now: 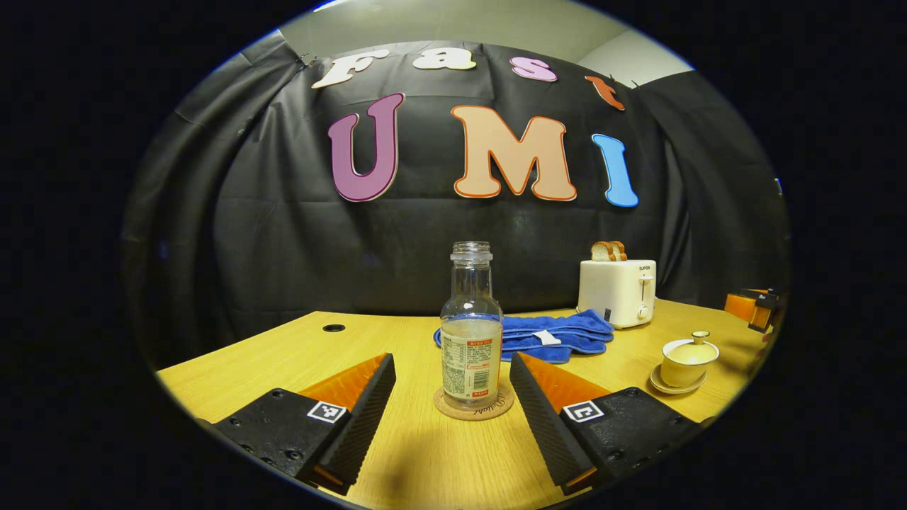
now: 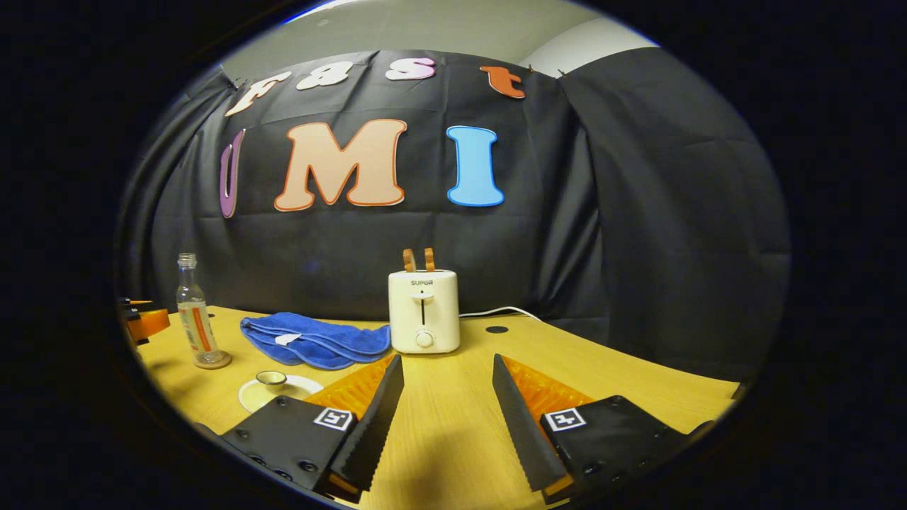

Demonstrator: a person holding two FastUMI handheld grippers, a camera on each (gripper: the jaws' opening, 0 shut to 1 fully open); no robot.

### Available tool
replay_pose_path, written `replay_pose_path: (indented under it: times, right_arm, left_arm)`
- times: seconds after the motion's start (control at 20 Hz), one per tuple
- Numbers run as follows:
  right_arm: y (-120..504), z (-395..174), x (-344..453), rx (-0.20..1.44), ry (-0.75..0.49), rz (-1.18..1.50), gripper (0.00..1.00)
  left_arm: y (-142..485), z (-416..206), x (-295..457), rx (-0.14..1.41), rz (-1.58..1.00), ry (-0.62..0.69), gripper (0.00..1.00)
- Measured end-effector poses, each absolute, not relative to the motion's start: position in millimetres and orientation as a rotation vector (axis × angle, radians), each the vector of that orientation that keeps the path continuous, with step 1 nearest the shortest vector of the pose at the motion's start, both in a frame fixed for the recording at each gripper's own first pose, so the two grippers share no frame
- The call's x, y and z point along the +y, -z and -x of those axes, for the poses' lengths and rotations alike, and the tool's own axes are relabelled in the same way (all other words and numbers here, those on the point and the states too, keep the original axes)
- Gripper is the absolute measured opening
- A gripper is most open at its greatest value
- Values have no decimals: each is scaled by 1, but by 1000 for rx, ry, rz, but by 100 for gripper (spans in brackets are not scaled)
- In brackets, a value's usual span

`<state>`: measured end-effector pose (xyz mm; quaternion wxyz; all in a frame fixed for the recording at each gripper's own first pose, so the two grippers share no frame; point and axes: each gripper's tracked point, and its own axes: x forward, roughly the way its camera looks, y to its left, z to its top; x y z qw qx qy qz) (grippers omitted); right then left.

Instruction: Open the teacup lid with one hand, grasp the water bottle and pour water into the teacup with the other hand; after pouring, place the water bottle on the coaster and then close the teacup lid.

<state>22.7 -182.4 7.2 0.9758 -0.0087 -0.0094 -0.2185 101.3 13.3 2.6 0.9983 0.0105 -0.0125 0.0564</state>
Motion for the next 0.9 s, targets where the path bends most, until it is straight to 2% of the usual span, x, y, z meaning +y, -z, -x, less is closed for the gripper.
replay_pose_path:
  times: [0.15,0.2,0.25,0.35,0.45,0.55,0.6,0.7,0.9]
  right_arm:
    - [-7,-22,-184,-18,448,18,82]
    - [-8,-21,-186,-18,456,18,78]
    - [-8,-19,-187,-19,463,18,82]
    - [-8,-16,-189,-20,478,19,78]
    - [-9,-15,-191,-20,489,20,82]
    - [-8,-15,-192,-19,493,20,82]
    - [-8,-14,-192,-20,494,20,78]
    - [-9,-13,-193,-20,499,20,82]
    - [-8,-12,-193,-20,502,20,78]
  left_arm:
    - [-2,-99,23,-24,-22,-163,95]
    - [-2,-99,24,-24,-22,-172,96]
    - [-1,-99,24,-24,-22,-176,95]
    - [-2,-97,27,-24,-22,-187,95]
    - [-2,-97,28,-24,-21,-194,95]
    - [-2,-96,28,-24,-21,-196,95]
    - [-2,-95,29,-23,-22,-198,95]
    - [-1,-95,29,-24,-21,-200,95]
    - [-1,-94,29,-24,-21,-201,95]
